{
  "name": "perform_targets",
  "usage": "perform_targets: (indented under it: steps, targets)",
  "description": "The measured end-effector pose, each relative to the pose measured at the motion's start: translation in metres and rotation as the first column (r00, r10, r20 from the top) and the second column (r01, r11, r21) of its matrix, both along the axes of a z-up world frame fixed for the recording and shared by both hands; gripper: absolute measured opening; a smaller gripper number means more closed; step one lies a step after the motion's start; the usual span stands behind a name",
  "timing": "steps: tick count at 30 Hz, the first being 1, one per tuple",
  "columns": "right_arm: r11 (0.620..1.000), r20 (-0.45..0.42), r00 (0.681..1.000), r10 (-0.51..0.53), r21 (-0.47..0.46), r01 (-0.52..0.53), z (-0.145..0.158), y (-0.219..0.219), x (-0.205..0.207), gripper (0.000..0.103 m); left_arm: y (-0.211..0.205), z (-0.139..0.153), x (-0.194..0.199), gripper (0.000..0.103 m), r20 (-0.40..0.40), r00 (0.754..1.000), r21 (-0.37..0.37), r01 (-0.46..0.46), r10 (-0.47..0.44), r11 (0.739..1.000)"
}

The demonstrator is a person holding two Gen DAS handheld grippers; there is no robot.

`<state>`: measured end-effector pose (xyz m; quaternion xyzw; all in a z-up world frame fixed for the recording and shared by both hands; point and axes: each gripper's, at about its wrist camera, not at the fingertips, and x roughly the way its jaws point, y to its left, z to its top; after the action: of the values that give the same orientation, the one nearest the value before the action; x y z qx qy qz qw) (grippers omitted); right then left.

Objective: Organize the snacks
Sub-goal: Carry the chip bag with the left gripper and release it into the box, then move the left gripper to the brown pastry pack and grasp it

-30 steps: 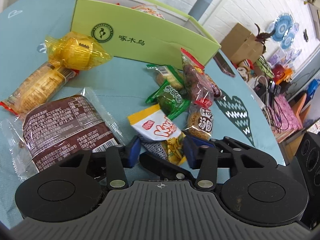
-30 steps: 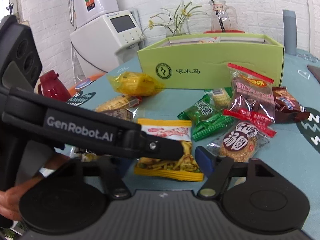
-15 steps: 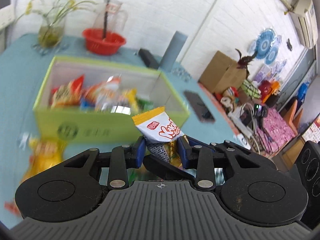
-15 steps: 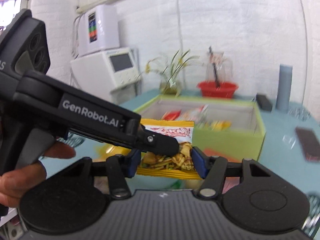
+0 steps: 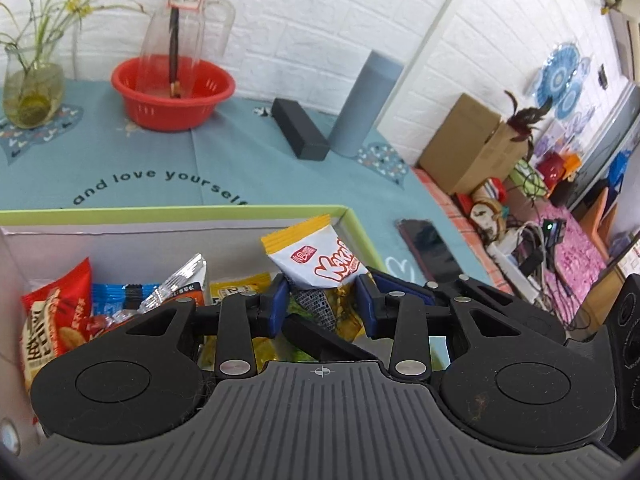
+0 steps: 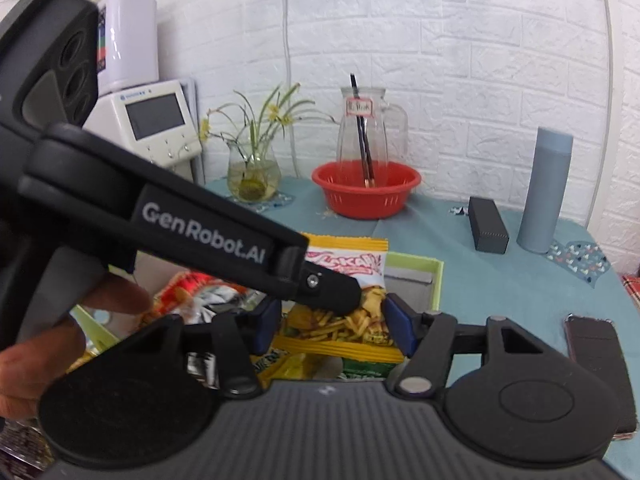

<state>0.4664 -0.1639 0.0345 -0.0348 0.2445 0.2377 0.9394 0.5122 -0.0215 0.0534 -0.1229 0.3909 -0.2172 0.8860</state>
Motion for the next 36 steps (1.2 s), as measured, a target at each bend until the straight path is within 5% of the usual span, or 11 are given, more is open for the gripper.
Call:
perform_targets:
  steps: [3, 9, 14, 23, 27, 31, 36]
  targets:
    - [1.0, -0.002, 1.0, -0.006, 0.014, 0.006, -0.004, -0.003, 0.002, 0.074, 0.0, -0.007, 0.005, 0.032, -0.001, 1.0, 0.035, -0.022, 0.022, 0.999]
    - [0.998, 0.065, 0.997, -0.029, 0.061, 0.025, 0.02, -0.018, -0.044, 0.079, 0.018, 0.023, -0.036, 0.034, 0.088, 0.996, 0.017, -0.034, 0.032, 0.999]
    - [0.995, 0.109, 0.994, -0.008, 0.1, -0.003, 0.029, -0.018, -0.109, 0.094, 0.043, 0.045, -0.108, 0.043, 0.166, 0.985, 0.035, -0.059, 0.053, 0.998]
    - [0.975, -0.046, 0.989, 0.14, 0.178, -0.13, -0.017, 0.031, -0.203, 0.093, 0.12, 0.019, -0.234, 0.046, 0.127, 0.97, 0.088, -0.22, 0.208, 0.972]
    - [0.972, -0.132, 0.975, 0.18, 0.176, -0.155, -0.033, 0.057, -0.213, 0.093, 0.167, 0.052, -0.253, 0.047, 0.201, 0.935, 0.136, -0.321, 0.292, 0.937]
    - [0.972, -0.133, 0.969, 0.208, 0.138, -0.19, -0.033, 0.078, -0.224, 0.094, 0.197, 0.085, -0.263, 0.065, 0.275, 0.919, 0.156, -0.333, 0.283, 0.93]
    - [0.973, -0.184, 0.959, 0.215, 0.128, -0.193, -0.043, 0.089, -0.238, 0.094, 0.199, 0.017, -0.281, 0.056, 0.15, 0.956, 0.134, -0.271, 0.251, 0.953]
